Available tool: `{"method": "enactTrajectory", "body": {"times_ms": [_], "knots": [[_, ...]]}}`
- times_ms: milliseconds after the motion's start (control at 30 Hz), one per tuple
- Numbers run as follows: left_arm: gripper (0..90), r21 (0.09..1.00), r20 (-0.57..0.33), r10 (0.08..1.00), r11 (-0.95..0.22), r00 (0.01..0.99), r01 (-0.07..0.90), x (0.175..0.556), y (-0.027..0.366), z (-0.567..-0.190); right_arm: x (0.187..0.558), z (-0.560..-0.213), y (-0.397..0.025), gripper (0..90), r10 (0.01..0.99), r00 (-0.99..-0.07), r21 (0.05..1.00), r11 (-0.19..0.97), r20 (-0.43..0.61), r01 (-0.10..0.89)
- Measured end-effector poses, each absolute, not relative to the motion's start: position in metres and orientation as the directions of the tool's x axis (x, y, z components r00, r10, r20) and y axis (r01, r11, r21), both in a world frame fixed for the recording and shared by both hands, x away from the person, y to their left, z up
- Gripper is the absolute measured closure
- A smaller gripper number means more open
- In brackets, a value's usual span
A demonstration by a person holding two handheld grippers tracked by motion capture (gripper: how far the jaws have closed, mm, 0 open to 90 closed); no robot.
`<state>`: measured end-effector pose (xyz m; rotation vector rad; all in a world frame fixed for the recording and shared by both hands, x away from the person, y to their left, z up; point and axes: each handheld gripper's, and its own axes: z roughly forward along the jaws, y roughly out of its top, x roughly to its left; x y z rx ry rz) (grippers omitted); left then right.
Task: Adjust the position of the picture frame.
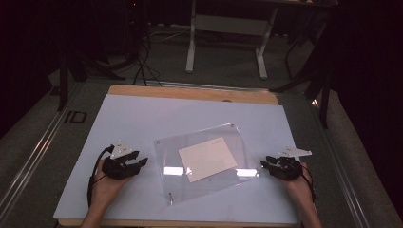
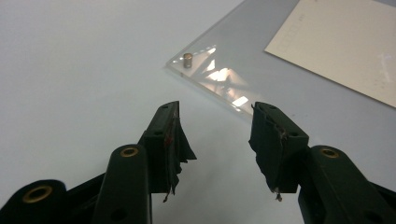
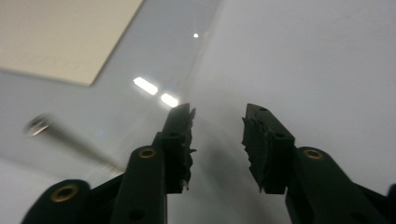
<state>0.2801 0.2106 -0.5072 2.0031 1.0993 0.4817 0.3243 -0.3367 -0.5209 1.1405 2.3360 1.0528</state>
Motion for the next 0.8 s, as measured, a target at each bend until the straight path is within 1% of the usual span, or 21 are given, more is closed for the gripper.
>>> {"method": "enactTrajectory", "body": {"times_ms": [67, 167, 267, 400, 500, 700, 800], "knots": [[52.8, 0.784, -0.04, 0.825, -0.324, 0.564, 0.529, 0.279, 0.208, -0.507, 0.321, -0.521, -0.336, 65.3, 0.777, -0.629, 0.739, 0.414, 0.016, 0.531], [52.8, 0.784, -0.035, 0.802, -0.347, 0.596, 0.514, 0.275, 0.203, -0.506, 0.31, -0.52, -0.338, 69.8, 0.749, -0.663, 0.735, 0.44, 0.017, 0.515], [52.8, 0.786, -0.025, 0.79, -0.364, 0.613, 0.501, 0.271, 0.201, -0.506, 0.302, -0.52, -0.339, 71.3, 0.726, -0.688, 0.736, 0.456, 0.018, 0.5], [52.8, 0.782, -0.024, 0.787, -0.369, 0.616, 0.502, 0.27, 0.202, -0.506, 0.296, -0.52, -0.339, 71.6, 0.694, -0.72, 0.736, 0.479, 0.017, 0.479], [52.9, 0.785, -0.035, 0.779, -0.367, 0.626, 0.5, 0.267, 0.201, -0.505, 0.291, -0.519, -0.334, 71.5, 0.652, -0.758, 0.746, 0.494, 0.021, 0.446], [52.8, 0.783, -0.018, 0.741, -0.407, 0.672, 0.47, 0.256, 0.195, -0.505, 0.296, -0.514, -0.323, 75.5, 0.64, -0.768, 0.772, 0.478, 0.019, 0.418], [52.8, 0.781, -0.028, 0.737, -0.405, 0.675, 0.475, 0.257, 0.194, -0.506, 0.299, -0.514, -0.315, 80.2, 0.642, -0.767, 0.772, 0.485, 0.004, 0.41]]}}
